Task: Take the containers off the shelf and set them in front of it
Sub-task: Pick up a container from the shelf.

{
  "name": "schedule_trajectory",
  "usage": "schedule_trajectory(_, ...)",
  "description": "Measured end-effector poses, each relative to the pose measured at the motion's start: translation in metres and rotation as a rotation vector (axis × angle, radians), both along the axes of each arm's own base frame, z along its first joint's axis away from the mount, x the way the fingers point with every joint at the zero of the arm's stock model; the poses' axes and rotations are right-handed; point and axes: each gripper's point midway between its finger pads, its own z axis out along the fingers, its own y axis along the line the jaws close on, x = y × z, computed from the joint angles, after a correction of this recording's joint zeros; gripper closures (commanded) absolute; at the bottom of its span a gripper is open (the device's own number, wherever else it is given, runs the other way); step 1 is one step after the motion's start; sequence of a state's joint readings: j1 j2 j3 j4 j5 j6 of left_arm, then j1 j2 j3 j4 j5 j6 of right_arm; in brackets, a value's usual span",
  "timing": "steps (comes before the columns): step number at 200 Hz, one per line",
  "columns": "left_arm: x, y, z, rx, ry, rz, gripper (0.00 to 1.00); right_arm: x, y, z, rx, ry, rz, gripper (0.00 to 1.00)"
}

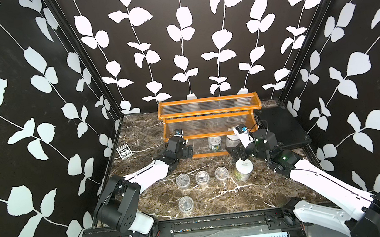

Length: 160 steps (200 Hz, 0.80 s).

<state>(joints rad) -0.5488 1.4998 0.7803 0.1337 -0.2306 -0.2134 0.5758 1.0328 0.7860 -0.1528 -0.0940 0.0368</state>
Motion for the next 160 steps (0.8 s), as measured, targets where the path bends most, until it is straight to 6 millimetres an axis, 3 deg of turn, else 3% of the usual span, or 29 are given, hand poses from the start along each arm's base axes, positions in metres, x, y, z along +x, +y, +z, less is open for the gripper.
schedule_trajectory(119,0.035,-0.008,-0.013,0.014,-0.046,0.054,0.02,0.003,-0.007,0.004,0.022,0.001,0.003,0.0)
schedule_trajectory(160,0.042,-0.008,-0.016,0.009,-0.066,0.063,0.15,0.003,-0.007,0.004,0.024,0.002,0.007,0.0)
